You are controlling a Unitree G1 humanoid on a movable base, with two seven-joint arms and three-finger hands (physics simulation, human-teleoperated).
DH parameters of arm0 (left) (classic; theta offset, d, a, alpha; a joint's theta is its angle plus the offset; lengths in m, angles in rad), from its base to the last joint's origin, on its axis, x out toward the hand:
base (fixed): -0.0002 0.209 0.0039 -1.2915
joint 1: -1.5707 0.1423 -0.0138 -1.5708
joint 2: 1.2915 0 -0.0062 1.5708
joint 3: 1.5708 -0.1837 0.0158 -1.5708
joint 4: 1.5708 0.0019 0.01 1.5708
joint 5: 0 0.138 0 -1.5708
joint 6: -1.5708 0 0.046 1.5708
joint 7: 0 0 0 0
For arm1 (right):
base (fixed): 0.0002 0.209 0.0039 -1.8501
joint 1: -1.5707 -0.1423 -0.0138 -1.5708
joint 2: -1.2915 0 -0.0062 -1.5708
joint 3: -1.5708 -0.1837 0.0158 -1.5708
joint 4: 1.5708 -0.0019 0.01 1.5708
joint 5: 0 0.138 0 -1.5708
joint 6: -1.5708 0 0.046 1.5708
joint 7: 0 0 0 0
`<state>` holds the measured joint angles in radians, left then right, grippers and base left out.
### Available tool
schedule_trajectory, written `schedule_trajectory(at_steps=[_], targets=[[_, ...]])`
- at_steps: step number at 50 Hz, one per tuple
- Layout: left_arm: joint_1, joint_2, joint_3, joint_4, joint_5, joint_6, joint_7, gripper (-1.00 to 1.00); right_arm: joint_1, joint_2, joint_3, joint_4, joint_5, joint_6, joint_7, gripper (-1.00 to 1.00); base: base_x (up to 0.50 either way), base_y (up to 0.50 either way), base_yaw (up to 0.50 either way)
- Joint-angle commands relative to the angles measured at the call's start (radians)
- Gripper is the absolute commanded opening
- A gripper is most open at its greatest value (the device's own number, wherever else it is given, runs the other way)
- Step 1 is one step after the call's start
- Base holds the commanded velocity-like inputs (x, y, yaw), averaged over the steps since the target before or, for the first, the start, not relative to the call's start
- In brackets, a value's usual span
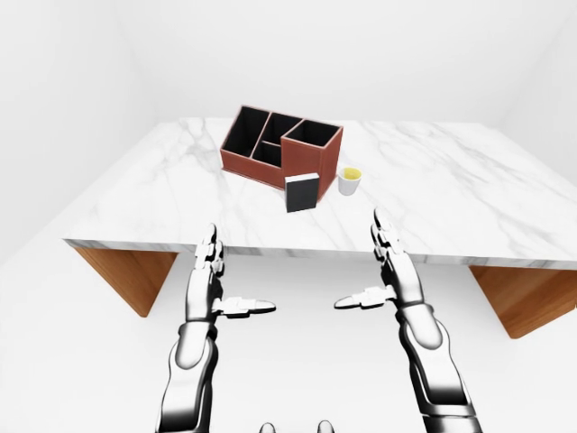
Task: Pick up the book and place it in the right compartment of the caddy.
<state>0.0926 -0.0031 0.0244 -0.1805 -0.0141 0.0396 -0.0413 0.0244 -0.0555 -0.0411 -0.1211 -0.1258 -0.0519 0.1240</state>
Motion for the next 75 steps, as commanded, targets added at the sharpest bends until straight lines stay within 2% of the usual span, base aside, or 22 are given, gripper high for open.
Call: schedule_trajectory(at_steps=[1, 6, 8, 17, 20, 24, 25, 26, 29, 31, 32, 36, 38, 48, 58, 61, 64, 75], targets=[[0.006, 0.012, 0.008, -0.027, -0.003, 0.015, -0.001, 1.0, 0.001, 0.009, 0.014, -0.037, -0.058, 0.01, 0.026, 1.0, 0.01, 0.5, 0.0], [0.009, 0.012, 0.01, -0.031, -0.005, 0.015, -0.004, 1.0, -0.01, 0.006, 0.009, -0.045, -0.068, 0.02, 0.033, 1.0, 0.0, 0.5, 0.0], [0.011, 0.012, 0.011, -0.034, -0.007, 0.016, -0.005, 1.0, -0.007, 0.005, 0.007, -0.048, -0.074, 0.012, 0.034, 1.0, 0.01, 0.5, 0.0], [0.02, 0.012, 0.012, -0.05, -0.005, 0.018, -0.006, 1.0, -0.009, 0.007, 0.002, -0.051, -0.07, 0.016, 0.039, 1.0, 0.02, 0.5, 0.0], [0.015, 0.012, 0.014, -0.037, -0.005, 0.011, -0.006, 1.0, -0.003, 0.003, 0.01, -0.045, -0.081, 0.007, 0.052, 1.0, 0.02, 0.5, 0.0], [0.006, 0.013, 0.017, -0.016, -0.006, 0.003, -0.005, 1.0, -0.011, 0.003, 0.003, -0.036, -0.08, 0.013, 0.053, 1.0, 0.04, 0.5, 0.0], [0.005, 0.013, 0.018, -0.016, -0.007, 0.004, -0.005, 1.0, -0.018, 0.003, 0.0, -0.03, -0.09, 0.022, 0.043, 1.0, 0.06, 0.29, 0.0], [0.004, 0.014, 0.017, -0.015, -0.009, 0.007, -0.008, 1.0, -0.037, 0.003, -0.008, -0.021, -0.1, 0.062, 0.029, 1.0, 0.0, 0.0, 0.0], [-0.004, 0.016, 0.017, -0.001, -0.016, 0.011, -0.017, 1.0, -0.052, -0.011, -0.005, -0.014, -0.116, 0.082, 0.039, 1.0, 0.0, 0.0, 0.0], [-0.011, 0.017, 0.017, 0.008, -0.025, 0.023, -0.028, 1.0, -0.06, -0.017, -0.002, 0.001, -0.136, 0.084, 0.046, 1.0, 0.0, 0.0, 0.0], [-0.014, 0.017, 0.019, 0.009, -0.035, 0.034, -0.033, 1.0, -0.067, -0.016, -0.005, 0.004, -0.137, 0.099, 0.05, 1.0, 0.0, 0.0, 0.0], [-0.027, 0.022, 0.023, 0.017, -0.034, 0.04, -0.037, 1.0, -0.088, -0.026, -0.019, -0.029, -0.134, 0.139, 0.079, 1.0, 0.0, 0.0, 0.0], [-0.035, 0.023, 0.028, 0.014, -0.041, 0.048, -0.04, 1.0, -0.101, -0.032, -0.024, -0.037, -0.144, 0.139, 0.084, 1.0, 0.0, 0.0, 0.0], [-0.073, 0.04, 0.045, -0.008, -0.038, 0.048, -0.065, 1.0, -0.154, -0.072, -0.046, -0.058, -0.215, 0.139, 0.155, 1.0, 0.0, 0.0, 0.0], [-0.134, 0.061, 0.073, -0.094, -0.029, 0.048, -0.081, 1.0, -0.229, -0.121, -0.075, -0.11, -0.294, 0.139, 0.262, 1.0, 0.0, 0.0, 0.0], [-0.153, 0.067, 0.083, -0.127, -0.026, 0.048, -0.078, 1.0, -0.272, -0.163, -0.092, -0.137, -0.323, 0.139, 0.324, 1.0, 0.0, 0.0, 0.0], [-0.169, 0.068, 0.092, -0.139, -0.032, 0.048, -0.071, 1.0, -0.299, -0.173, -0.108, -0.15, -0.336, 0.139, 0.372, 1.0, 0.22, 0.0, 0.0], [-0.171, 0.072, 0.09, -0.151, -0.019, 0.048, -0.067, 1.0, -0.344, -0.224, -0.137, -0.15, -0.397, 0.139, 0.455, 1.0, 0.4, 0.0, 0.0]])
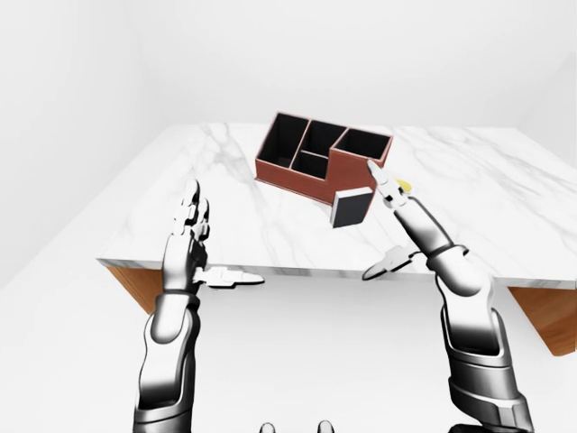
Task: Pick up the book and place it in the right compartment of the caddy.
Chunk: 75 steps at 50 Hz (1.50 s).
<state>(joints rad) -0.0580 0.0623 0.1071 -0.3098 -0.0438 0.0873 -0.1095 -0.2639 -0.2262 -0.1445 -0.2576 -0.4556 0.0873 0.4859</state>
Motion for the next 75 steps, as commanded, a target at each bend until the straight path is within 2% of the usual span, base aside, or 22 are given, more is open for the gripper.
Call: schedule_trajectory(at_steps=[1, 9, 13, 24, 30, 59, 67, 75], targets=[[-0.02, 0.006, 0.007, -0.02, 0.013, 0.0, 0.002, 1.0, -0.063, -0.059, -0.034, -0.006, -0.075, 0.0, 0.097, 1.0, 0.41, 0.0, 0.0], [-0.008, 0.0, -0.002, -0.026, 0.015, 0.0, -0.003, 1.0, -0.143, -0.109, -0.051, 0.051, -0.116, 0.0, 0.092, 1.0, 0.41, -0.01, 0.0], [0.004, -0.005, -0.018, -0.052, 0.025, 0.0, -0.008, 1.0, -0.174, -0.13, -0.064, 0.014, -0.131, 0.0, 0.123, 1.0, 0.41, -0.01, 0.0], [-0.023, -0.003, -0.015, -0.056, 0.026, 0.0, -0.013, 1.0, -0.189, -0.173, -0.106, -0.119, -0.121, 0.0, 0.202, 1.0, 0.41, -0.01, 0.0], [-0.019, -0.008, -0.024, -0.055, 0.029, 0.0, -0.012, 1.0, -0.212, -0.197, -0.114, -0.108, -0.116, 0.0, 0.212, 1.0, 0.41, -0.01, 0.0], [-0.013, -0.008, -0.026, -0.046, 0.055, 0.0, -0.008, 1.0, -0.192, -0.174, -0.095, -0.148, -0.146, 0.0, 0.212, 1.0, 0.34, -0.02, 0.0], [-0.007, -0.01, -0.03, -0.066, 0.061, 0.0, -0.008, 1.0, -0.156, -0.161, -0.109, -0.277, -0.104, 0.0, 0.212, 1.0, 0.02, 0.0, 0.0], [-0.008, -0.011, -0.033, -0.049, 0.066, 0.0, -0.007, 1.0, -0.086, -0.157, -0.099, -0.401, -0.18, 0.0, 0.212, 1.0, 0.0, 0.0, 0.0]])
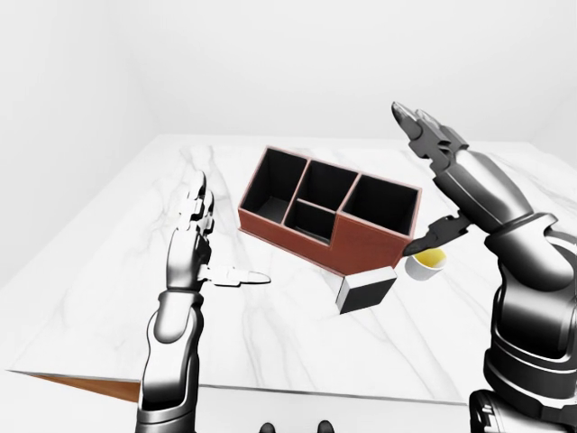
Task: Pick up the book and place it in the right compartment of the caddy.
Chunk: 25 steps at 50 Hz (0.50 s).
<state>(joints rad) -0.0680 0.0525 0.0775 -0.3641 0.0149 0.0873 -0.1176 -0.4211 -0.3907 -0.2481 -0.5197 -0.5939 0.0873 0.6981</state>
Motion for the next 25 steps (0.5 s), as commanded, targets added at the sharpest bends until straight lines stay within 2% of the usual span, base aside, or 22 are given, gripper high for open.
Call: schedule_trajectory(at_steps=[1, 14, 15, 18, 21, 25], targets=[[0.002, -0.002, -0.004, 0.011, 0.008, 0.0, 0.001, 1.0, 0.073, 0.019, 0.008, -0.145, -0.073, 0.0, 0.0, 1.0, 0.0, 0.0, 0.0], [0.013, -0.001, 0.0, 0.022, 0.004, 0.0, -0.005, 1.0, 0.175, 0.15, 0.079, -0.263, -0.174, 0.0, 0.0, 0.95, 0.0, 0.0, 0.0], [0.007, 0.0, 0.003, 0.045, 0.006, 0.0, -0.003, 1.0, 0.219, 0.165, 0.103, -0.268, -0.188, -0.013, 0.0, 0.84, 0.0, 0.0, 0.0], [0.013, 0.001, 0.003, 0.038, 0.006, 0.0, -0.005, 1.0, 0.256, 0.196, 0.12, -0.279, -0.212, -0.045, 0.0, 0.76, 0.0, 0.0, 0.0], [0.015, 0.001, 0.004, 0.036, 0.007, 0.0, -0.006, 1.0, 0.267, 0.213, 0.129, -0.278, -0.224, -0.055, 0.0, 0.76, 0.0, 0.0, 0.0], [0.006, 0.003, 0.009, 0.056, 0.006, 0.0, -0.003, 1.0, 0.281, 0.231, 0.15, -0.266, -0.245, -0.074, 0.0, 0.65, 0.0, 0.0, 0.0]])
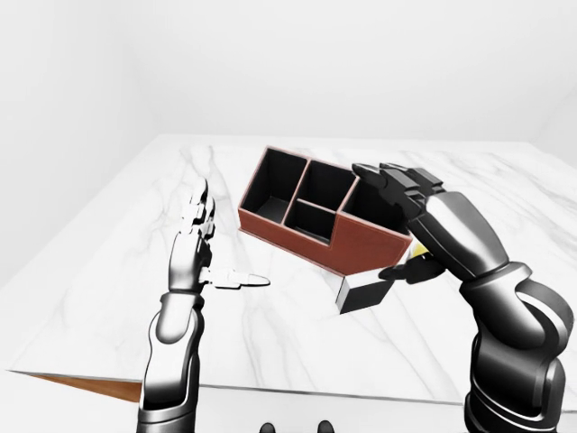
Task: Pick up the book and place it in the right compartment of the caddy.
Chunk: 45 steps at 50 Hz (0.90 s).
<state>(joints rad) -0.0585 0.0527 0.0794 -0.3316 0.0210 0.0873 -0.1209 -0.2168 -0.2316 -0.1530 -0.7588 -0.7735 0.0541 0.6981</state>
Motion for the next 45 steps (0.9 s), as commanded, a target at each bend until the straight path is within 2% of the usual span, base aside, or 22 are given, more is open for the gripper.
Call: schedule_trajectory(at_steps=[1, 2, 7, 8, 16, 17, 23, 45], targets=[[-0.003, 0.003, 0.007, 0.024, 0.0, 0.0, 0.0, 1.0, 0.077, 0.073, 0.055, -0.027, -0.066, -0.042, 0.0, 0.65, 0.0, 0.0, 0.0], [0.003, 0.003, 0.008, 0.017, 0.0, 0.0, 0.001, 1.0, 0.103, 0.089, 0.086, -0.024, -0.085, -0.056, 0.0, 0.6, 0.0, 0.0, 0.0], [0.003, 0.003, 0.01, 0.019, 0.0, 0.0, 0.003, 1.0, 0.119, 0.102, 0.095, -0.028, -0.093, -0.065, 0.0, 0.58, 0.0, 0.0, 0.0], [0.002, 0.004, 0.015, 0.027, -0.002, 0.0, 0.005, 1.0, 0.144, 0.11, 0.112, -0.026, -0.106, -0.082, 0.0, 0.58, 0.0, 0.0, 0.0], [0.002, 0.005, 0.015, 0.028, -0.003, 0.0, 0.005, 1.0, 0.146, 0.116, 0.11, -0.025, -0.108, -0.087, 0.0, 0.58, 0.0, 0.0, 0.0], [0.007, 0.004, 0.015, 0.022, -0.004, 0.0, 0.004, 1.0, 0.21, 0.129, 0.145, -0.054, -0.128, -0.111, 0.0, 0.45, 0.0, 0.0, 0.0], [0.009, 0.006, 0.019, 0.017, -0.006, 0.0, 0.005, 1.0, 0.242, 0.138, 0.152, -0.049, -0.14, -0.141, 0.0, 0.44, 0.0, 0.0, 0.0], [0.03, 0.009, 0.041, -0.002, -0.015, 0.0, -0.001, 1.0, 0.243, 0.143, 0.176, 0.065, -0.21, -0.141, 0.0, 0.35, 0.0, 0.0, 0.0]])
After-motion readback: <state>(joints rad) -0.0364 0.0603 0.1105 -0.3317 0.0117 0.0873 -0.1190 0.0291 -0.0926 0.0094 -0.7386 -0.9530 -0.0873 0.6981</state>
